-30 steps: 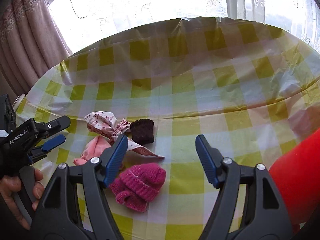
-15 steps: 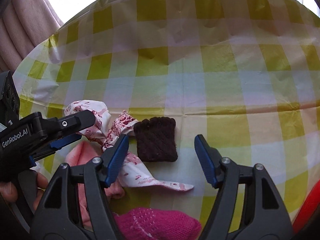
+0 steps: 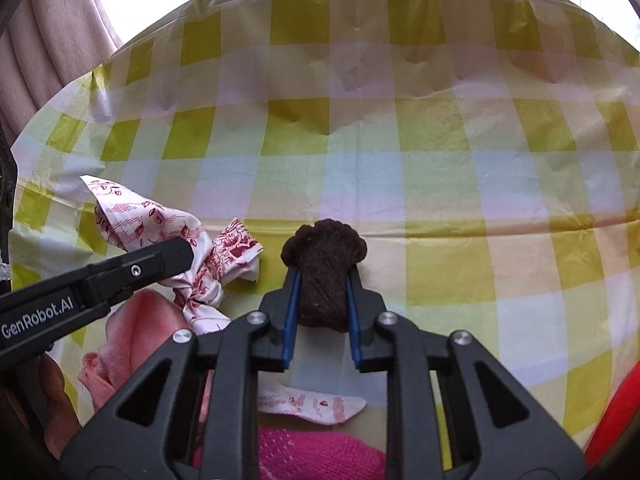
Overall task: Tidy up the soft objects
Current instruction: 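Grasp the white red-print cloth with the left gripper while the right grasps the brown knit piece, then carry the print cloth and brown knit piece into the white box and open both grippers, then move both grippers back over the pink mitten and magenta hat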
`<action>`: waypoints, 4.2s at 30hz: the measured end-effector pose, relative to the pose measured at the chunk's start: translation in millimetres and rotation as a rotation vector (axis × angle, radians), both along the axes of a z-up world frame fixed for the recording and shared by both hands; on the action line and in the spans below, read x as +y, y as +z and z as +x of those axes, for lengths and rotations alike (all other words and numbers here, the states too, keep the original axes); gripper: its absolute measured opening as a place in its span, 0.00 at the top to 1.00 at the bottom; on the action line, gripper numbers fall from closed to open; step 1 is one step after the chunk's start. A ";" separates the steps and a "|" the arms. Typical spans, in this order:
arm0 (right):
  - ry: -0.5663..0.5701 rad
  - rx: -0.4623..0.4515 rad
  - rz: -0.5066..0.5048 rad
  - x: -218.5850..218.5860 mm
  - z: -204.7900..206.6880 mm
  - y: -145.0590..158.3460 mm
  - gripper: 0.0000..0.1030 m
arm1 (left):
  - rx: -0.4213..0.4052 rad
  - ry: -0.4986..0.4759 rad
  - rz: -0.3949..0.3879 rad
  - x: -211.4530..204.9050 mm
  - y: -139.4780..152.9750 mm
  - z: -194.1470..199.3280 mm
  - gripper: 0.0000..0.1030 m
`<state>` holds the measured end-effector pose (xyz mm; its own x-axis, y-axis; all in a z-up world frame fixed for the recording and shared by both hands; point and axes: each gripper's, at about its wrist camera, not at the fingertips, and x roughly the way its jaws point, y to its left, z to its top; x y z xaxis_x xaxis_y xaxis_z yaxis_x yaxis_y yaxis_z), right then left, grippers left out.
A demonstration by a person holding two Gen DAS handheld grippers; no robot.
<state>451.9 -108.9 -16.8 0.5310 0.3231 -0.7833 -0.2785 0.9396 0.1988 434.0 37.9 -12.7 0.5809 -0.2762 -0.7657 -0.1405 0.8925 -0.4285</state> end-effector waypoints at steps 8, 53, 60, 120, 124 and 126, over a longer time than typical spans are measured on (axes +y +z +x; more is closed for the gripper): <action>-0.041 -0.124 0.015 -16.3 -27.0 47.1 0.77 | -0.129 0.038 -0.001 7.2 37.4 -26.2 0.89; -0.358 -0.050 -0.140 -311.5 -379.4 53.5 0.77 | -0.091 -0.470 -0.125 -254.6 62.6 -299.2 0.88; -0.507 -0.003 -0.173 -383.9 -413.8 52.5 0.77 | -0.044 -0.670 -0.157 -325.9 58.2 -333.6 0.88; -0.110 -0.041 -0.118 -179.3 -295.8 65.1 0.25 | -0.015 0.015 0.046 -73.6 42.1 -245.0 0.38; -0.084 -0.048 -0.095 -151.4 -272.4 64.8 0.25 | -0.038 0.065 0.051 -46.8 47.7 -222.6 0.38; -0.074 -0.057 -0.091 -138.7 -262.2 64.6 0.25 | -0.048 0.082 0.058 -36.8 48.8 -211.6 0.37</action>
